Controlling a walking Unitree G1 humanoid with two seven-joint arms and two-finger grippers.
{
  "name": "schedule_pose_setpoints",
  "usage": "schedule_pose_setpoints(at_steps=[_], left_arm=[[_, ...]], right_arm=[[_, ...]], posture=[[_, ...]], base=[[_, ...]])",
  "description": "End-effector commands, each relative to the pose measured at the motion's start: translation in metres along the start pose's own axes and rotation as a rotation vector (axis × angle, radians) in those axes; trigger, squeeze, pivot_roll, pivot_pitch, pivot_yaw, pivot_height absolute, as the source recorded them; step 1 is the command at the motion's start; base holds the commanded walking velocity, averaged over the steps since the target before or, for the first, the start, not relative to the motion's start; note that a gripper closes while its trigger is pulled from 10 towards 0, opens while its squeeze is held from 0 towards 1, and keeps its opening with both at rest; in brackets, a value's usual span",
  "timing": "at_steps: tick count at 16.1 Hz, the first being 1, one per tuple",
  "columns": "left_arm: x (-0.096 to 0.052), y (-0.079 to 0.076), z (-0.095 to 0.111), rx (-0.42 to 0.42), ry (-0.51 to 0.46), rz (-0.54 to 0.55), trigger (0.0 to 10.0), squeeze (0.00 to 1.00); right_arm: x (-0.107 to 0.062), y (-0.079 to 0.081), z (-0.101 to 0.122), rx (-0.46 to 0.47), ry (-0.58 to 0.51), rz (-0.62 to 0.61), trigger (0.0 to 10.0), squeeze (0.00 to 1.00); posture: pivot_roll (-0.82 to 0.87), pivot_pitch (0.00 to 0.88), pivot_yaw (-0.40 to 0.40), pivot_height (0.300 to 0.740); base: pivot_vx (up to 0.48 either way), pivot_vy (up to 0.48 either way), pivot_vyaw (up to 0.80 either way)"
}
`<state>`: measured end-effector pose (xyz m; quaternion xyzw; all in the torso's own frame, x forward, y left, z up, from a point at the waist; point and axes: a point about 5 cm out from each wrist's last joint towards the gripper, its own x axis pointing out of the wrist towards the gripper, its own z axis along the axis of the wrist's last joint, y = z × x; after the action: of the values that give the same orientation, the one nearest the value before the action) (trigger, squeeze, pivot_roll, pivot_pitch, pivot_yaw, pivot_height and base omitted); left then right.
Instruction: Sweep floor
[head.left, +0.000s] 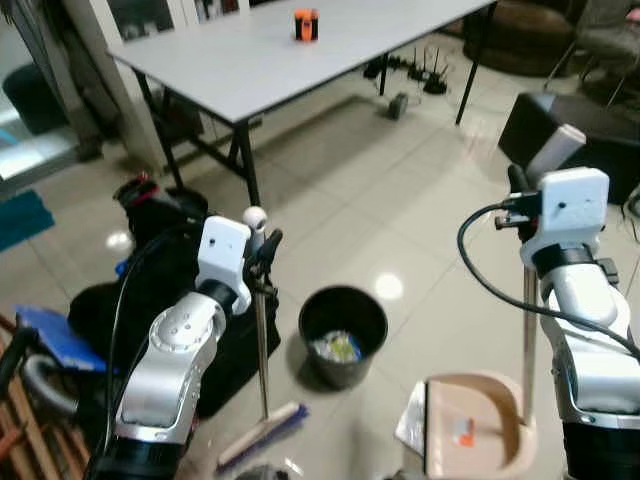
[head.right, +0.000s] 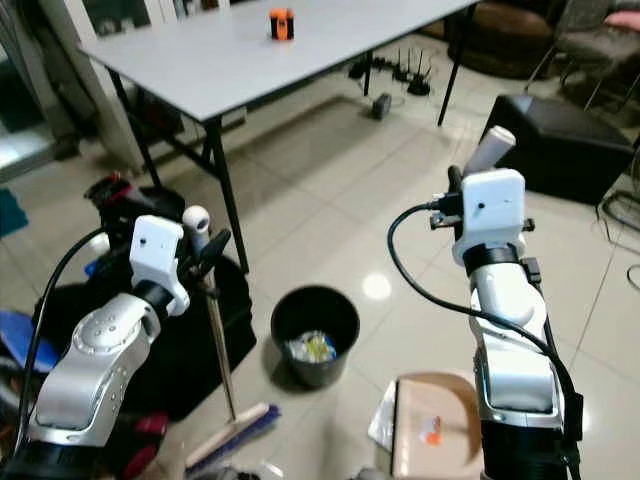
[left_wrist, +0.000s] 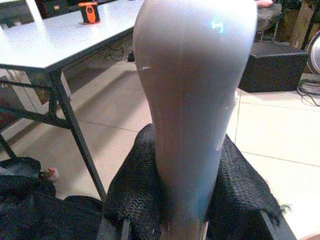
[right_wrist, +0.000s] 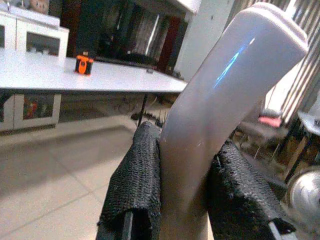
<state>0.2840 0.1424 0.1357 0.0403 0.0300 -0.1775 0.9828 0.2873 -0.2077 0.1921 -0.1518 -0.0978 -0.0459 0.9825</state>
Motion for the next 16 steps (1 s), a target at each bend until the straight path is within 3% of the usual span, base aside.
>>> schedule_pose_setpoints(at_steps=[1,7,13,16], left_arm=[[0.0,0.0,0.007,0.015,-0.016,-0.013,10.0,0.0],[0.002,-0.001,0.008,0.027,-0.019,-0.024,10.0,0.0],[0.003,-0.003,0.006,0.011,0.016,-0.064,10.0,0.0],[0.002,0.001,0.002,-0.017,0.037,-0.039,10.0,0.0]], right_arm=[[-0.004,-0.001,0.003,0.018,-0.007,-0.01,10.0,0.0],[-0.008,-0.001,-0.002,0.043,0.028,-0.039,10.0,0.0],[-0.021,-0.006,-0.008,0.047,0.091,-0.095,10.0,0.0],[-0.026,-0.01,-0.001,-0.008,0.071,-0.105,10.0,0.0]], posture=[[-0.11,0.011,0.045,0.74],[-0.11,0.008,0.05,0.74],[-0.12,0.012,0.066,0.74],[-0.14,0.008,0.069,0.74]], base=[[-0.281,0.0,0.0],[-0.276,0.0,0.0],[0.0,0.0,-0.8],[0.0,0.0,-0.8]])
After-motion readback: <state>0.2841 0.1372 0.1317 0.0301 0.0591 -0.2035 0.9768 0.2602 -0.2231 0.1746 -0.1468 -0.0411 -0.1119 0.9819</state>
